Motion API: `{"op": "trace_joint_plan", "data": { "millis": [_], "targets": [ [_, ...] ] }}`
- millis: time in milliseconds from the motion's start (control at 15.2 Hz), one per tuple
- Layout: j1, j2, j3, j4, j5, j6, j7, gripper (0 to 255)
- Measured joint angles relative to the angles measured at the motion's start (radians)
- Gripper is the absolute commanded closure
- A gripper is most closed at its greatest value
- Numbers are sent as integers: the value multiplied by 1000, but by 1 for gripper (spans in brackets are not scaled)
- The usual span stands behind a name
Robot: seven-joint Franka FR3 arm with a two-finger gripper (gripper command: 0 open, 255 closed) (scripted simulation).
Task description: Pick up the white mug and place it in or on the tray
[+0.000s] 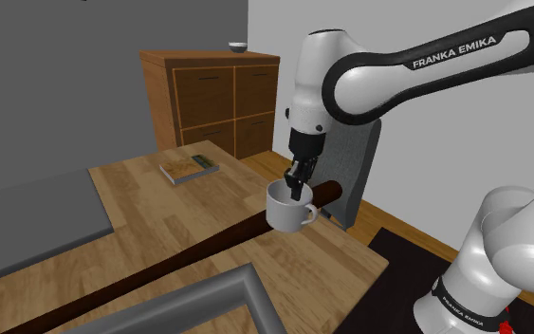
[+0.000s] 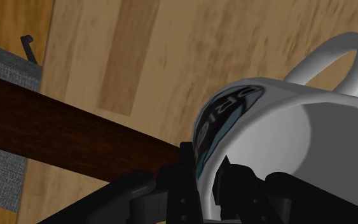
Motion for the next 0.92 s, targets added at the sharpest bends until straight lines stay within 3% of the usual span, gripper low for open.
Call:
{"op": "trace_joint_plan", "data": {
  "millis": [528,924],
  "targets": [
    [-3,-27,-12,84,-6,-111,2,255],
    [39,28,82,151,14,-109,130,255]
  ]
}}
